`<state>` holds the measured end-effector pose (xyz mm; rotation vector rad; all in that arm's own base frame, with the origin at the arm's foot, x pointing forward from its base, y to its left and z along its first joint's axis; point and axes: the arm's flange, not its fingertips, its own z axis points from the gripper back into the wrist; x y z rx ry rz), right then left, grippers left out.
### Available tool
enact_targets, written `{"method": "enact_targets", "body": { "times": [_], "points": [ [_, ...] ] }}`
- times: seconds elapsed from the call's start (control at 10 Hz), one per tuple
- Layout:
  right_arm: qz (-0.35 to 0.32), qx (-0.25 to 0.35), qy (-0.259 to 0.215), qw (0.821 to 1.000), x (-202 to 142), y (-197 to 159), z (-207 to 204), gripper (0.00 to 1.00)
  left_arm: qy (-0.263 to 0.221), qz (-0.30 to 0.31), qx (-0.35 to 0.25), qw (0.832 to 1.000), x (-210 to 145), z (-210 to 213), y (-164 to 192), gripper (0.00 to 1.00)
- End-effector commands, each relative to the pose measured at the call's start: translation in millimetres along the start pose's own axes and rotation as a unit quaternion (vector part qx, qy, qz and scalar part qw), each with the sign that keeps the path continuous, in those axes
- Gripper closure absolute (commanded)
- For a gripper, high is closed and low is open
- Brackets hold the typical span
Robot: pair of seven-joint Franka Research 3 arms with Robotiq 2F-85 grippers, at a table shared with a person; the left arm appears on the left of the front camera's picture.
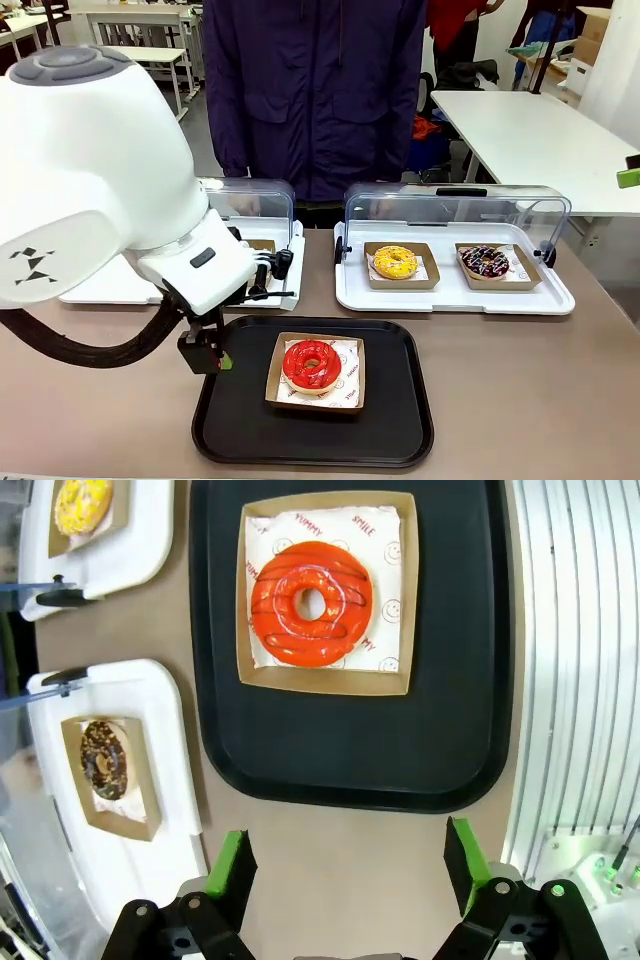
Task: Move the first donut from the left to the tray.
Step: Pick up the Paper togo box containing the Donut indicated by the person and place it on the Handle tray.
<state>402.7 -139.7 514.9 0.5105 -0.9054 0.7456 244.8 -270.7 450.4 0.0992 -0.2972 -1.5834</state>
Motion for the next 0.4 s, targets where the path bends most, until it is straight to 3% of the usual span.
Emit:
{"method": "enact_targets", "body": {
  "times": [0.0, 0.3],
  "points": [
    [0.007, 0.001, -0.015, 1.000, 2.1, -2.0, -0.6, 0.00, -0.003, 0.008, 0.004, 1.000, 2.2, 0.8, -0.3, 0.02],
    [0.007, 0.001, -0.015, 1.000, 2.1, -2.0, -0.6, 0.00, -0.003, 0.008, 0.004, 1.000, 2.2, 0.8, -0.3, 0.02]
  ]
}}
